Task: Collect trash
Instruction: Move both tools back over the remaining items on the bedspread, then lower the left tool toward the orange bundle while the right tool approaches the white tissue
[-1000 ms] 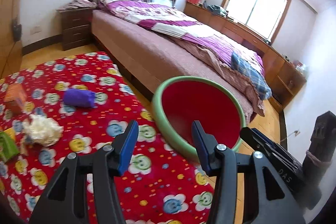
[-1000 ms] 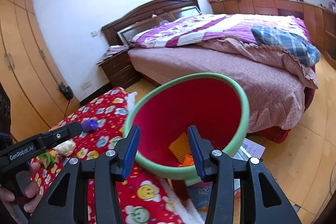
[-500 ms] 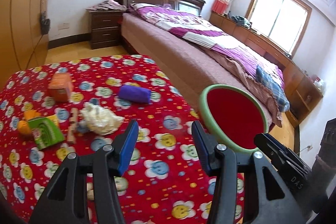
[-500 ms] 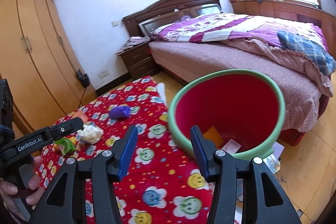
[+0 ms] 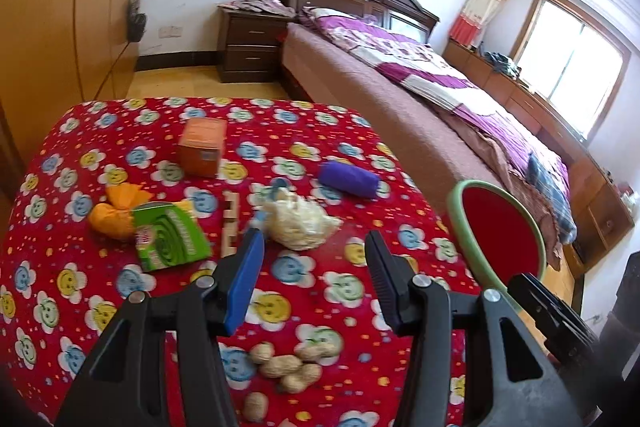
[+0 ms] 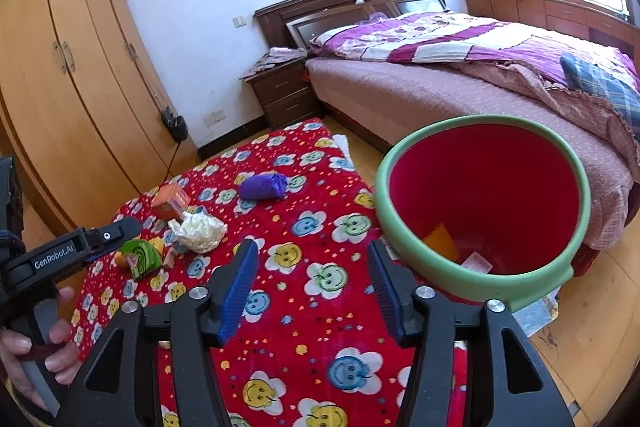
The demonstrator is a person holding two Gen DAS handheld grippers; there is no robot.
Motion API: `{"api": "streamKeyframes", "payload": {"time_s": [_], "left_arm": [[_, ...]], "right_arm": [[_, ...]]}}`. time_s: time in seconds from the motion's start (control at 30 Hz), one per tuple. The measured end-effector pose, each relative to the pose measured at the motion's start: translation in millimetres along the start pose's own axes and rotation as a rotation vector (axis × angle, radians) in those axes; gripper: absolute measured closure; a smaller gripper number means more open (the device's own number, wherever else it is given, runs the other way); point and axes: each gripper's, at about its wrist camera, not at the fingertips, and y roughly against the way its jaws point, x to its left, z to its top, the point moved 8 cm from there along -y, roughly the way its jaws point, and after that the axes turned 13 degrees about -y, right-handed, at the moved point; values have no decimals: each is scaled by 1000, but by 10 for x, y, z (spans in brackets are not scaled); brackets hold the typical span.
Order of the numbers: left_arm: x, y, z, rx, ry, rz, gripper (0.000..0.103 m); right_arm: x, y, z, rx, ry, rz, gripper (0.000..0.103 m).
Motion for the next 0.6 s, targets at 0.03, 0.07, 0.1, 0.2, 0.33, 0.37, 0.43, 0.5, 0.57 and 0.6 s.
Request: {"api": "streamKeyframes", "payload": {"time_s": [0.03,0.07,0.1,0.2,0.33,0.37,0.43,0.5,0.57,0.6], "left_arm": [[46,-5,-5,1,6,5,50],[106,-9,-14,3,13,14,50],[167,-18,-24,5,21,21,50],[325,-29,-51,10,43,49,50],[560,-55,-81,16,67,84,50],[625,-68,-94,19,72,98,50],[733,-99,-114,26,77,126,50],[859,-142,-140,34,81,162,49],[950,-182,-166,44,90,190,46],[1000,-209,-181,48,99,199,45]], "right_arm": [[10,-20,-12,4,2,1,43],[24,-45,-21,8,5,0,43],[36,-64,-31,12,8,-1,43],[71,-134,-58,24,15,-3,43],[120,-247,-87,43,24,-5,43],[131,-270,-94,47,27,-4,43],[147,-315,-104,56,34,-2,43],[159,-370,-114,64,40,-4,43],[161,-415,-122,70,44,-8,43],[154,-432,-122,73,44,-10,43]]}}
